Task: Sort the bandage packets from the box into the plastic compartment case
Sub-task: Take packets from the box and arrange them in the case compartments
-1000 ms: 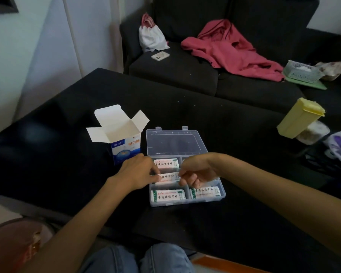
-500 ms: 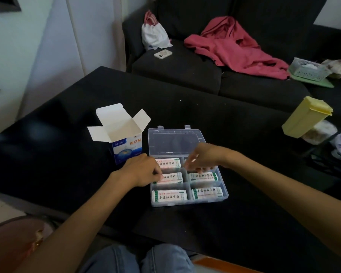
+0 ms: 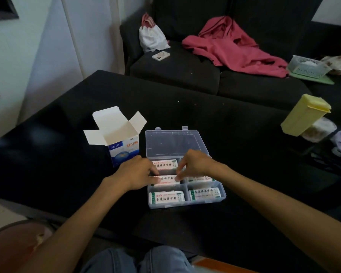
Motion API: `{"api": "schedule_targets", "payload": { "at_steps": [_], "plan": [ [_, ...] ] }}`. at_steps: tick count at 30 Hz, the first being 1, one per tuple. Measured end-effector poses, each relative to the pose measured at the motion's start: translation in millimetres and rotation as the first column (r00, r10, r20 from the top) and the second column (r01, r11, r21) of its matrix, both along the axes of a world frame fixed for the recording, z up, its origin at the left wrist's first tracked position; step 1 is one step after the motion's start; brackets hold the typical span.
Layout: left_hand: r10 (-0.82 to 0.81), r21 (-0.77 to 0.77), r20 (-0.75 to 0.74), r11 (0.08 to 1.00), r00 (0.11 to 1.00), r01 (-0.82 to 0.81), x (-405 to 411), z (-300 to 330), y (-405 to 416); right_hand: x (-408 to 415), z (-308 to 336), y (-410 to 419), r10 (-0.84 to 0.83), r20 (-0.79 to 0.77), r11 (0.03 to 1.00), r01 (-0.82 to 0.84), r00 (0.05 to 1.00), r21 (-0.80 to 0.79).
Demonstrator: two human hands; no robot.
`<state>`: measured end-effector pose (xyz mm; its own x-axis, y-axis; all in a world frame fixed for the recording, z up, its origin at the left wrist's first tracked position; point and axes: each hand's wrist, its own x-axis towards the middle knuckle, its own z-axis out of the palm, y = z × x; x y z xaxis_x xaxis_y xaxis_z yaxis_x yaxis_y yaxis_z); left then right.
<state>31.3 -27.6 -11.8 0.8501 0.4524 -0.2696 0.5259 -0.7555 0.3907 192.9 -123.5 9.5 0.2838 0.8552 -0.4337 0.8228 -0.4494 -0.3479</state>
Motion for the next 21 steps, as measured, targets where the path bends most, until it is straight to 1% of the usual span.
{"api": "schedule_targets", "payload": {
  "at_steps": [3, 5, 7, 9, 11, 14, 16, 19, 21],
  "plan": [
    [0.137, -0.053, 0.098, 0.99, 0.986, -0.133, -5.9, 1.1, 3.6, 5.9, 7.0, -0.3, -0.006, -0.064, 1.0, 0.007, 0.998, 0.022],
    [0.27, -0.019, 0.17, 0.962, 0.948, -0.271, -9.6, 2.6, 6.8, 13.9, 14.5, -0.9, -0.036, -0.11, 0.998, 0.041, 0.993, 0.045],
    [0.393, 0.015, 0.184, 0.915, 0.901, -0.403, -11.2, 3.1, 9.2, 23.6, 21.7, -1.7, -0.105, -0.145, 0.99, 0.117, 0.984, 0.08],
    [0.465, -0.022, 0.151, 0.884, 0.872, -0.468, -9.8, -0.1, 12.2, 34.9, 25.4, -3.2, -0.21, -0.193, 0.962, 0.238, 0.958, 0.137],
    [0.507, -0.136, 0.112, 0.86, 0.855, -0.492, -5.9, -5.5, 14.8, 44.7, 23.6, -4.8, -0.293, -0.217, 0.924, 0.335, 0.931, 0.186],
    [0.567, -0.343, 0.107, 0.792, 0.817, -0.505, 2.0, -11.6, 16.1, 50.7, 15.1, -5.1, -0.328, -0.224, 0.91, 0.37, 0.918, 0.185],
    [0.599, -0.417, 0.113, 0.753, 0.792, -0.51, 7.7, -12.4, 15.3, 53.2, 9.7, -4.0, -0.364, -0.261, 0.891, 0.416, 0.894, 0.184],
    [0.697, -0.561, 0.094, 0.627, 0.711, -0.541, 15.0, -15.8, 16.4, 64.5, 3.4, -2.1, -0.486, -0.282, 0.811, 0.547, 0.827, 0.206],
    [0.76, -0.638, 0.071, 0.533, 0.646, -0.556, 19.0, -17.8, 18.9, 68.9, 1.6, -2.7, -0.584, -0.295, 0.752, 0.641, 0.756, 0.153]
  ]
}}
